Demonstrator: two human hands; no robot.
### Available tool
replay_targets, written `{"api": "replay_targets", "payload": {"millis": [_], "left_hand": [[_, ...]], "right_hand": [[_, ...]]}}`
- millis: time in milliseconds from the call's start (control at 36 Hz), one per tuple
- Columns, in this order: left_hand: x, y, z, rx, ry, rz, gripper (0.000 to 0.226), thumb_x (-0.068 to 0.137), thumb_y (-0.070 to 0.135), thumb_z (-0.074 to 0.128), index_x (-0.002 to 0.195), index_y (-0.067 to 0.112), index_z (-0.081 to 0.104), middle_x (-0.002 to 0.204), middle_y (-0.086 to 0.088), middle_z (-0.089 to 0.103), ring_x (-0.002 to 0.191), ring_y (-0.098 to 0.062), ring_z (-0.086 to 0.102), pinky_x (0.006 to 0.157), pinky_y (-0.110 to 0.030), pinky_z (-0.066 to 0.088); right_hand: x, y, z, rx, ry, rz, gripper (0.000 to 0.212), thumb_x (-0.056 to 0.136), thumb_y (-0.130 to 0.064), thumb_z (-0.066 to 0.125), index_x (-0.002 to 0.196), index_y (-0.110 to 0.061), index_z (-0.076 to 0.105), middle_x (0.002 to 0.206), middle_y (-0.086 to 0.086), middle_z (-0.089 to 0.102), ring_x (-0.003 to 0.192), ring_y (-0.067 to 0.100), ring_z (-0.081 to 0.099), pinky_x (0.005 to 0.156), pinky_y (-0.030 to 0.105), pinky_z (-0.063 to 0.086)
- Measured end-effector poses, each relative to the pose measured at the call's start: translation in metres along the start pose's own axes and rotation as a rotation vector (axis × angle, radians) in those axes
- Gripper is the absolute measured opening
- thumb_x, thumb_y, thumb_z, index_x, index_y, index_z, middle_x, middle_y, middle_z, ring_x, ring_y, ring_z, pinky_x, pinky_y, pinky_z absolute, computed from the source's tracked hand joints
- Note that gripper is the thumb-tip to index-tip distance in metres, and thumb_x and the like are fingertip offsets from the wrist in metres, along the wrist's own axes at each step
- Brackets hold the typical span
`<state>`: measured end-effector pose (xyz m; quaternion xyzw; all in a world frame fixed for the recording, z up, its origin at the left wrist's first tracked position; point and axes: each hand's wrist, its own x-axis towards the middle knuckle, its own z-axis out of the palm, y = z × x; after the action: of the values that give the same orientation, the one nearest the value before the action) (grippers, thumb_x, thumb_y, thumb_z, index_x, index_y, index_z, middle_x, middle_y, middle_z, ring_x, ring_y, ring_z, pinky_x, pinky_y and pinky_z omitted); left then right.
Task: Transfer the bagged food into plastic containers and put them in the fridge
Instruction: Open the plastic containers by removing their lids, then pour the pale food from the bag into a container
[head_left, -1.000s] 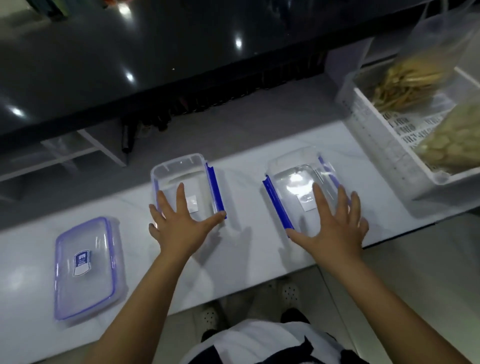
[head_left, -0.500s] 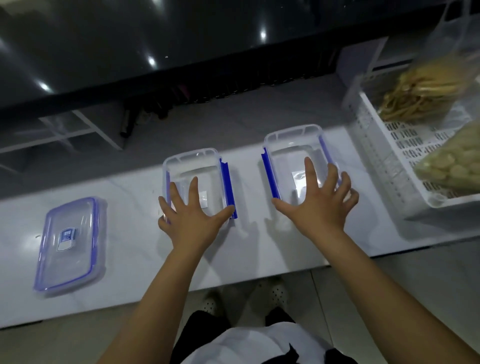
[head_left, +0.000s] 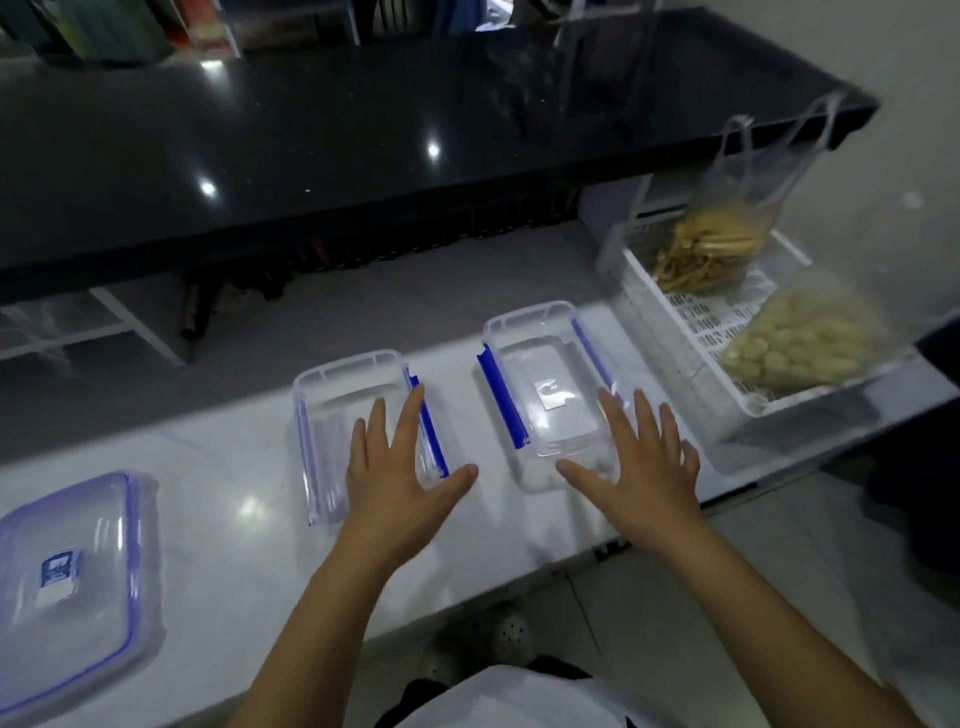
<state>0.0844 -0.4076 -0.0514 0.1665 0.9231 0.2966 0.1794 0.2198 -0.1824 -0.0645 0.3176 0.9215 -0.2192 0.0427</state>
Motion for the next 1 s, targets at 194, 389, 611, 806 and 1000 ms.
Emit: {"api": "replay_targets", "payload": {"millis": [194,389,611,806,1000], "left_hand": [[-0.018,0.027,0.026,-0.038,-0.242,0.303,0.089,0.073,0.085,0.045,0.137,0.072,-0.016,0.166,0.019,-0.016,0.154,-0.014,-0.015,0.123,-0.046,0.007],[-0.029,0.088,0.075,0.054,-0.354,0.553,0.088,0.087,0.069,0.055,0.14,0.064,-0.015,0.166,0.014,-0.02,0.153,-0.017,-0.02,0.123,-0.041,-0.002],[-0.029,0.155,0.117,0.144,-0.331,0.597,0.091,0.087,0.069,0.056,0.144,0.063,-0.015,0.166,0.014,-0.022,0.152,-0.018,-0.024,0.124,-0.046,0.002],[-0.002,0.259,0.13,-0.029,-0.146,0.655,0.089,0.088,0.052,0.067,0.148,0.063,0.003,0.166,0.021,-0.004,0.152,-0.006,-0.006,0.121,-0.042,0.011],[0.039,0.363,0.106,-0.108,0.102,0.683,0.088,0.083,0.029,0.079,0.154,0.037,0.028,0.166,0.004,0.02,0.152,-0.017,0.017,0.121,-0.047,0.023]], "right_hand": [[-0.084,0.039,-0.024,0.11,0.117,0.256,0.082,0.065,-0.1,0.023,0.131,-0.076,-0.018,0.165,-0.014,-0.004,0.153,0.017,-0.005,0.121,0.051,0.004],[-0.123,0.082,-0.054,0.082,0.152,0.415,0.08,0.056,-0.105,0.014,0.127,-0.079,-0.013,0.167,-0.012,-0.001,0.152,0.012,-0.01,0.12,0.046,0.004],[-0.093,0.154,-0.075,0.198,0.195,0.388,0.106,0.061,-0.099,0.023,0.154,-0.05,0.007,0.168,-0.007,-0.004,0.152,0.013,-0.011,0.121,0.045,0.002],[-0.064,0.236,-0.145,0.365,0.223,0.23,0.087,0.062,-0.093,0.039,0.141,-0.069,0.011,0.163,-0.02,0.004,0.152,0.008,-0.001,0.122,0.045,0.011],[-0.004,0.294,-0.235,0.947,0.246,0.154,0.049,0.077,-0.063,0.071,0.123,-0.055,0.058,0.143,-0.012,0.05,0.133,0.012,0.044,0.102,0.039,0.04]]}}
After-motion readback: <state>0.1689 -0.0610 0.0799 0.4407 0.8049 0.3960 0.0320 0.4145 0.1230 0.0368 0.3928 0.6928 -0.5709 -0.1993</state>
